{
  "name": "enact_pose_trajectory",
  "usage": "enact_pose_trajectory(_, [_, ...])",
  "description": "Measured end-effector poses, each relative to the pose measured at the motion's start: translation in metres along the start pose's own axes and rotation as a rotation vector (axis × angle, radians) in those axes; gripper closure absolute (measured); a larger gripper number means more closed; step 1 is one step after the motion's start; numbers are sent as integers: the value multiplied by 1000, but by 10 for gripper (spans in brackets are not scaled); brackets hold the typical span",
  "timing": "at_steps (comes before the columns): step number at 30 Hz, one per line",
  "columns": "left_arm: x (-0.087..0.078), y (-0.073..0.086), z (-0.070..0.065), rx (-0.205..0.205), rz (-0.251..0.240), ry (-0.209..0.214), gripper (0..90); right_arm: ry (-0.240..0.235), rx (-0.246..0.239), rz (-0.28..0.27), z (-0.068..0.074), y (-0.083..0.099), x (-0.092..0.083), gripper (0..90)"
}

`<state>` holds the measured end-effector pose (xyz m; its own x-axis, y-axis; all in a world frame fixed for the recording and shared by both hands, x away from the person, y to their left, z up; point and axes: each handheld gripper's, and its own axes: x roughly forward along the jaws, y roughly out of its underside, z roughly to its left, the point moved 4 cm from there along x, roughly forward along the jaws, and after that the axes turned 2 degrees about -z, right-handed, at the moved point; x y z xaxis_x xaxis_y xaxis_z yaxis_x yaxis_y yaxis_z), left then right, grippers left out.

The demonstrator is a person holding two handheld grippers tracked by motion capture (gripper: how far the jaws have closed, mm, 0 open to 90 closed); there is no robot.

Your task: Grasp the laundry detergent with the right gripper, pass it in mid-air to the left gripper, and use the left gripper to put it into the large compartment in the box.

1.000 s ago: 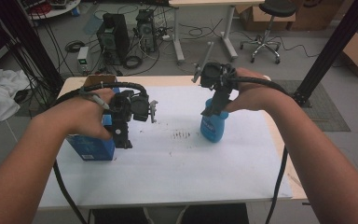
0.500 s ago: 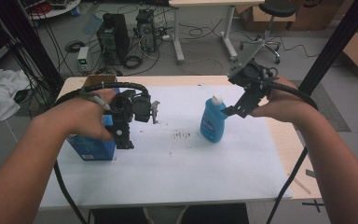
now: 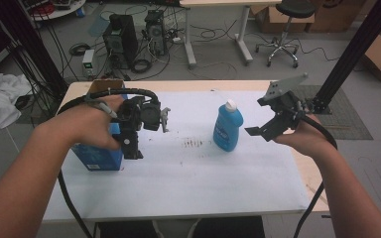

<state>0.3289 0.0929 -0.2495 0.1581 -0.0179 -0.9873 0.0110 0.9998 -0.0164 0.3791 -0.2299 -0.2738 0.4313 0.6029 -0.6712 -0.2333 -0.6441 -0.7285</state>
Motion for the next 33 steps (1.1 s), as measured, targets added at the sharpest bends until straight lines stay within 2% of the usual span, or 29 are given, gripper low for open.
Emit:
enact_pose_trajectory(6, [0, 1, 0, 3, -2, -1, 1, 34, 89, -56, -7, 31, 22, 0])
enact_pose_trajectory(11, [1, 1, -1, 3, -5, -1, 1, 42, 130, -87, -10, 44, 39, 0])
enact_pose_trajectory(12, [2, 1, -1, 7, -5, -2, 1, 42, 145, -111, -11, 48, 48, 0])
enact_pose_trajectory(13, [2, 1, -1, 7, -5, -2, 1, 42, 145, -111, -11, 48, 48, 0])
enact_pose_trajectory(14, [2, 1, -1, 9, 2, 0, 1, 47, 149, -125, -10, 51, 57, 0])
enact_pose_trajectory(20, [0, 0, -2, 16, 9, -1, 1, 48, 165, -144, -10, 57, 77, 0])
enact_pose_trajectory(21, [-1, 1, -1, 17, 8, -1, 1, 48, 175, -155, -9, 60, 85, 0])
enact_pose_trajectory(25, [-1, 2, 0, 12, 9, -2, 1, 52, 191, -174, -10, 62, 93, 0])
enact_pose_trajectory(27, [0, 2, 1, 9, 4, -4, 1, 64, 201, -208, -10, 64, 101, 0])
enact_pose_trajectory(33, [2, 2, 2, 8, 10, 1, 1, 80, 230, -236, -11, 68, 116, 0])
